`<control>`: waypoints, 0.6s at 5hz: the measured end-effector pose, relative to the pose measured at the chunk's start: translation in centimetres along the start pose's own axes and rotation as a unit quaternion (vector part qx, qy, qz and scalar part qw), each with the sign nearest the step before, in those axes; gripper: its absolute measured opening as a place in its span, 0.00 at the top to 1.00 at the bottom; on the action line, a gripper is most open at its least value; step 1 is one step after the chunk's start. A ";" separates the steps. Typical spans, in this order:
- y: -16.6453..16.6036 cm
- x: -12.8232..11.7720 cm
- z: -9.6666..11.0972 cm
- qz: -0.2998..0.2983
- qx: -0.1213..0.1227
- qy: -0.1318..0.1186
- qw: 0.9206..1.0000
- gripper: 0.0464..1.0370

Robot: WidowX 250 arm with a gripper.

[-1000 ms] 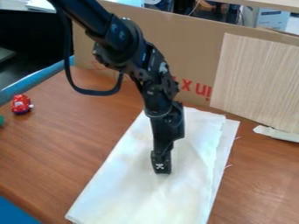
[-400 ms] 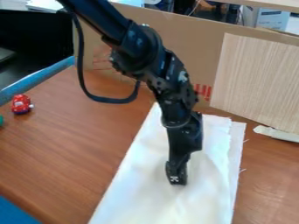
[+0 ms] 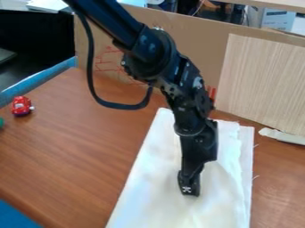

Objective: Move the cloth to the right side of the table

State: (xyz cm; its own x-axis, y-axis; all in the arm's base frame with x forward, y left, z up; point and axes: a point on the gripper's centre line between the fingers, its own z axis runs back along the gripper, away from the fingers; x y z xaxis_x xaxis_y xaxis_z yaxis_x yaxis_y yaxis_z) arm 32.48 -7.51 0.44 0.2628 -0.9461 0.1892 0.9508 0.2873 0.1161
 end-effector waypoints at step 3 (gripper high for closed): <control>1.5 0.6 -0.7 -0.143 -0.003 0.007 0.990 0.04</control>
State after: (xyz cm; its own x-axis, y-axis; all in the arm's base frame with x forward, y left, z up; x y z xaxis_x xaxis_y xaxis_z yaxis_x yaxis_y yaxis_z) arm 34.17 -7.72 0.02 -0.0151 -0.9906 0.1359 0.9876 0.0064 0.1569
